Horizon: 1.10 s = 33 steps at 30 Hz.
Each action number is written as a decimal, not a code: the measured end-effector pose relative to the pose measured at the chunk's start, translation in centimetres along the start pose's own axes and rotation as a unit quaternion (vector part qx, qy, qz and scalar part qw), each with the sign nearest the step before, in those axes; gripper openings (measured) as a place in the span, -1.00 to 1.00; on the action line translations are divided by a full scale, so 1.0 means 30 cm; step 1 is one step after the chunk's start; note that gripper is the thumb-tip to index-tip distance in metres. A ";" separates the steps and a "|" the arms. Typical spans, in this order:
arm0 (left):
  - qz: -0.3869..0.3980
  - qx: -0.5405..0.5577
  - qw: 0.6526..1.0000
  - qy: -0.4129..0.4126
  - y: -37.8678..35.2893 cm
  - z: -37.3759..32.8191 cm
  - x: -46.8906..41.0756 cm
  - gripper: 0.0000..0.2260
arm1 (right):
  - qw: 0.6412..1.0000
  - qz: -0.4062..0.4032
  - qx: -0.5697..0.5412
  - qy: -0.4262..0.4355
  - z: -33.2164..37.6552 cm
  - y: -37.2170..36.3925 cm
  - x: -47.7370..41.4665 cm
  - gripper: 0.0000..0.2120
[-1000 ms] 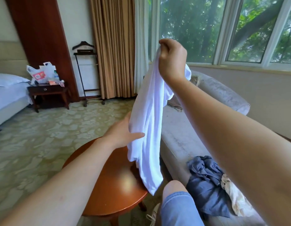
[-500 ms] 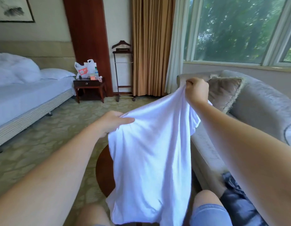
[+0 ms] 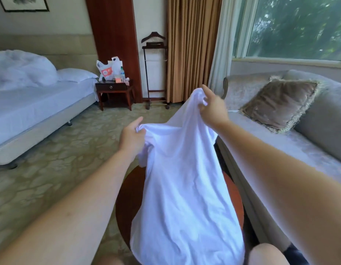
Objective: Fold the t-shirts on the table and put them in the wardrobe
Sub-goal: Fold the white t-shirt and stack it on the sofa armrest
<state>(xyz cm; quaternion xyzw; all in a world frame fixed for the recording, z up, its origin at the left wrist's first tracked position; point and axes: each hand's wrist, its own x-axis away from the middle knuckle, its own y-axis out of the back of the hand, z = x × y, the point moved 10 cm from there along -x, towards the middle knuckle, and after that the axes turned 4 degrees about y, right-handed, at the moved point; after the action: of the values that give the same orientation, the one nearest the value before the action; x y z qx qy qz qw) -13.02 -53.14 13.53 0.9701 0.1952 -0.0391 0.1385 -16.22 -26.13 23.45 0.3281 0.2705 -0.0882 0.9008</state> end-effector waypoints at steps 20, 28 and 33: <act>0.259 -0.505 0.823 0.008 -0.454 0.894 0.160 -0.31 | 0.875 0.395 0.275 -0.050 -0.825 -0.793 0.682 -0.32; 0.184 -0.475 0.860 -0.031 -0.469 0.883 -0.003 -0.44 | 0.891 0.358 0.276 -0.036 -0.875 -0.848 0.553 -0.35; 0.134 -0.423 0.893 -0.080 -0.463 0.860 -0.064 -0.51 | 0.896 0.349 0.273 -0.041 -0.884 -0.856 0.535 -0.35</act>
<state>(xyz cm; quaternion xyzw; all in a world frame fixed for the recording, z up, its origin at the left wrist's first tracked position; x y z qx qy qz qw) -20.76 -48.88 -14.48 0.8305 0.0494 -0.0114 0.5548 -22.79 -28.65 -16.18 0.6306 0.0671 0.1477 0.7589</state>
